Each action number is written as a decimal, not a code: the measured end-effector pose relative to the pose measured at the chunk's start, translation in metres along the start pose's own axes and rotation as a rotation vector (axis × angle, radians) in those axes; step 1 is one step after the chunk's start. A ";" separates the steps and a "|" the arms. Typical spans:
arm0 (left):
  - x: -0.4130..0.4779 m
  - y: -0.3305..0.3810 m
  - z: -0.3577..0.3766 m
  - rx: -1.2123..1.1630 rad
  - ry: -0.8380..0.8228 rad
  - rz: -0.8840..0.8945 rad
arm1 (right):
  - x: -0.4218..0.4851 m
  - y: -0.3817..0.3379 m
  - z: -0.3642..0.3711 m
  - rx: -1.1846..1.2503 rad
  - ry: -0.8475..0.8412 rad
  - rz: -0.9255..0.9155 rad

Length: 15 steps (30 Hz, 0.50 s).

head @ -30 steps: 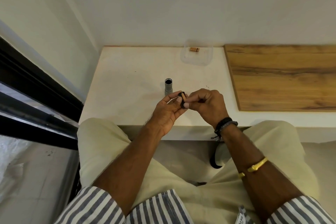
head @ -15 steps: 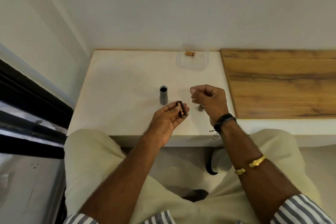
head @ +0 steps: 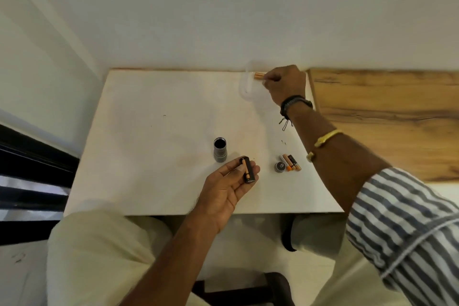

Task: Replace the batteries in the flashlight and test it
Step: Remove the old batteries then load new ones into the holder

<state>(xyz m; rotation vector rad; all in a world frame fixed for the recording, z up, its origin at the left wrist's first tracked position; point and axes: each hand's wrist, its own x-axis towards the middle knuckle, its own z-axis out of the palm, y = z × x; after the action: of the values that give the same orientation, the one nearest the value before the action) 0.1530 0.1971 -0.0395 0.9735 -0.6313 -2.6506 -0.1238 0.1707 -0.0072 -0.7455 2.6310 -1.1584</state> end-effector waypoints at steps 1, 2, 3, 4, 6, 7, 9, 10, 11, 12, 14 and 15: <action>0.001 0.000 -0.001 0.007 0.001 -0.006 | 0.009 0.001 0.005 -0.061 -0.011 -0.008; 0.002 -0.001 -0.001 0.013 0.002 -0.011 | 0.016 0.001 0.010 -0.114 -0.018 -0.009; 0.002 -0.001 -0.002 0.014 0.002 -0.015 | 0.022 0.002 0.014 -0.156 -0.019 -0.004; 0.003 -0.001 -0.003 0.008 0.000 -0.022 | 0.028 0.002 0.018 -0.188 -0.017 0.009; 0.004 0.000 -0.004 -0.016 -0.005 -0.029 | 0.036 0.001 0.022 -0.261 -0.027 0.025; 0.004 0.001 -0.004 -0.028 -0.006 -0.030 | 0.039 0.002 0.024 -0.309 -0.044 0.021; 0.005 0.002 -0.004 -0.046 -0.007 -0.033 | 0.042 0.003 0.027 -0.397 -0.078 0.000; 0.005 0.002 -0.004 -0.053 -0.010 -0.035 | 0.042 0.004 0.028 -0.422 -0.085 -0.004; 0.005 0.002 -0.004 -0.057 -0.012 -0.037 | 0.043 0.005 0.029 -0.435 -0.085 0.003; 0.006 0.003 -0.004 -0.058 -0.012 -0.039 | 0.042 0.005 0.030 -0.443 -0.084 0.011; 0.006 0.003 -0.004 -0.051 -0.009 -0.042 | 0.040 0.006 0.031 -0.448 -0.083 0.019; 0.006 0.003 -0.005 -0.049 -0.009 -0.040 | 0.040 0.006 0.031 -0.447 -0.085 0.021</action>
<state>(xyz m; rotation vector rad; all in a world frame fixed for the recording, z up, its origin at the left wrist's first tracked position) 0.1519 0.1912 -0.0446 0.9708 -0.5522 -2.6939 -0.1497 0.1339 -0.0309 -0.8118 2.8442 -0.5169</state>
